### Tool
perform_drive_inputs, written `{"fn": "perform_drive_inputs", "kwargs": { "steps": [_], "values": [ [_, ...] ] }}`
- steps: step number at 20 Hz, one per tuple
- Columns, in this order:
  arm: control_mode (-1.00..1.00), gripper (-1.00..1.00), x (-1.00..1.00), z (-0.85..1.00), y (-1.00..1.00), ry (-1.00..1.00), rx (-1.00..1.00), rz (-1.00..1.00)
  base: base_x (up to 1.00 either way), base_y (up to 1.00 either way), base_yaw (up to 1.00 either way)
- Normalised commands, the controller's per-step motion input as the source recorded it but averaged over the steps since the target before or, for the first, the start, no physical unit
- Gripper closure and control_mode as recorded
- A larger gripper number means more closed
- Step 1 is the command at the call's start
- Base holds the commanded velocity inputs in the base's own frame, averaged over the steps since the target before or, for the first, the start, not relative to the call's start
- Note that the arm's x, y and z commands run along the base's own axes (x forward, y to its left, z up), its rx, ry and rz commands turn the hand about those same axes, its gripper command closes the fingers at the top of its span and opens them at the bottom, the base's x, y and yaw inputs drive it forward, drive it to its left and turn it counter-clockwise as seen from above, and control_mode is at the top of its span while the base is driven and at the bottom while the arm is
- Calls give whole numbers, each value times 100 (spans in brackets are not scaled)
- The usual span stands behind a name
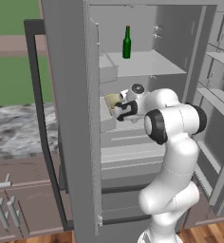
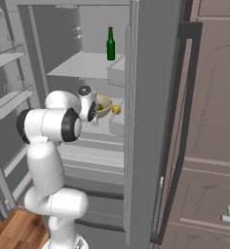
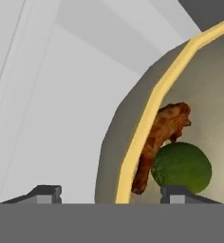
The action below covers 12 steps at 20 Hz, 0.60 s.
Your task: Pick the chicken drumstick and lime from their plates and place them in the bowl. Then put the bowl in the fridge.
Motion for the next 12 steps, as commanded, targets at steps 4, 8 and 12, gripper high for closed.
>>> {"fn": "perform_drive_inputs", "kwargs": {
  "steps": [4,8,12],
  "values": [
    [-100,-100,-6,20,0,-4,6,0,0,0,0],
    [-100,-100,-30,19,0,-10,1,0,0,0,0],
    [-100,-100,-32,26,-2,-12,0,0,0,0,0]
  ]
}}
